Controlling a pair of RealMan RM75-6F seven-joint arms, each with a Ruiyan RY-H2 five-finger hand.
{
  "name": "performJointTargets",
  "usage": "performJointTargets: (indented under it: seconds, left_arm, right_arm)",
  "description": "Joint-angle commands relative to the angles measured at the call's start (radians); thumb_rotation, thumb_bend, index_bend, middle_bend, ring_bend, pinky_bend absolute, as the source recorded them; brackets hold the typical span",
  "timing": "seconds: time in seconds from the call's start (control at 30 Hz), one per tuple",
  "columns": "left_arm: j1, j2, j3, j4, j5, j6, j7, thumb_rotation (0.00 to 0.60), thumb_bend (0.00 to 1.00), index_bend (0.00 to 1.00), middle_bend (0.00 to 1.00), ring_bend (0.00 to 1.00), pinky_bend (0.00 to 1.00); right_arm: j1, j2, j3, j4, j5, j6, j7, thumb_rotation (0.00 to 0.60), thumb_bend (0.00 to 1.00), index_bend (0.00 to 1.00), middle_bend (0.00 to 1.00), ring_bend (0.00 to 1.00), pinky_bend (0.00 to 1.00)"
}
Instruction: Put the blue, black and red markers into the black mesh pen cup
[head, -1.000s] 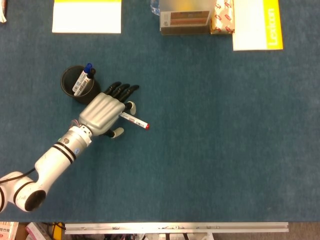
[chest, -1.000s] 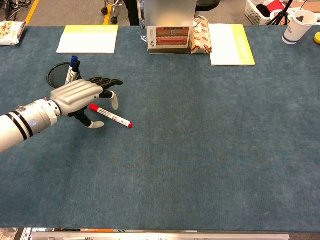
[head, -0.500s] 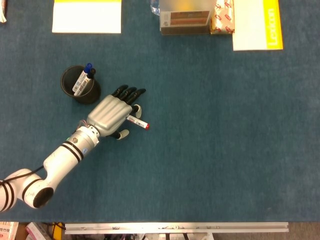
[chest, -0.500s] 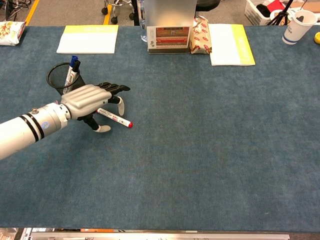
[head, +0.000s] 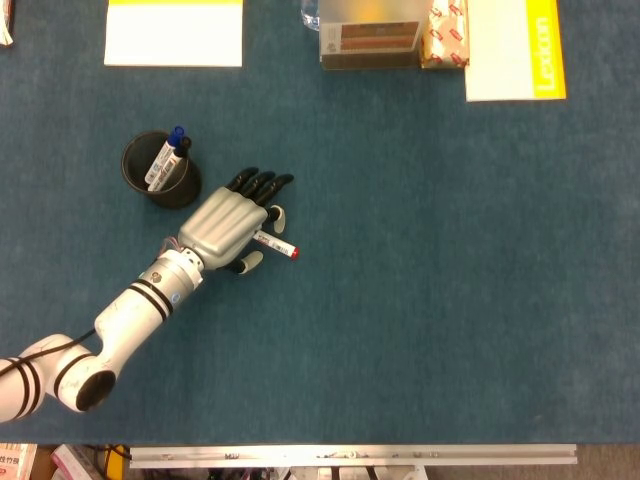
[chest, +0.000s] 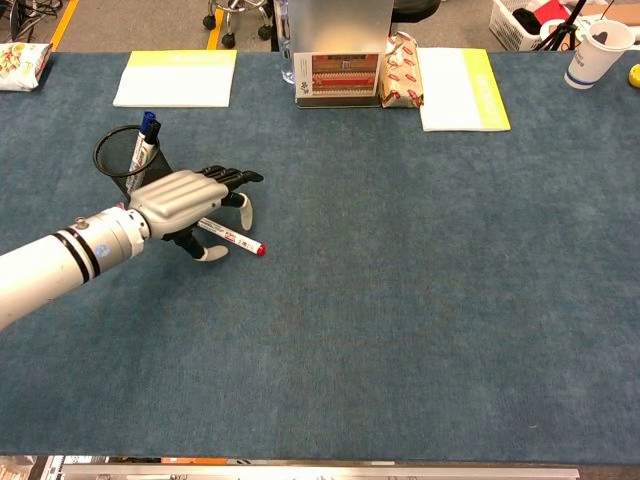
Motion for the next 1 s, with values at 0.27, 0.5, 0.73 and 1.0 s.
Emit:
performJointTargets:
  seconds: [0.27, 0.5, 0.73, 1.0]
  left_arm:
    - [-0.001, -0.011, 0.003, 0.02, -0.014, -0.008, 0.001, 0.6, 0.31, 0.4, 0.0, 0.0, 0.03]
    - [0.003, -0.03, 0.003, 0.041, -0.012, -0.002, -0.025, 0.6, 0.33, 0.41, 0.0, 0.0, 0.03]
    - [0.004, -0.036, 0.006, 0.054, -0.012, -0.003, -0.035, 0.6, 0.37, 0.41, 0.0, 0.0, 0.03]
    - [0.008, -0.033, 0.008, 0.052, -0.013, 0.001, -0.031, 0.6, 0.38, 0.42, 0.0, 0.0, 0.03]
  right_arm:
    - [0.0, 0.0, 0.0, 0.0, 0.0, 0.001, 0.0, 0.6, 0.0, 0.34, 0.33, 0.42, 0.62]
    - [0.0, 0.0, 0.0, 0.0, -0.001, 0.001, 0.001, 0.6, 0.0, 0.34, 0.33, 0.42, 0.62]
    - [0.0, 0.001, 0.0, 0.001, 0.0, -0.001, 0.001, 0.6, 0.0, 0.34, 0.33, 0.42, 0.62]
    - [0.001, 0.0, -0.001, 0.0, -0.001, -0.002, -0.001, 0.6, 0.0, 0.34, 0.33, 0.42, 0.62]
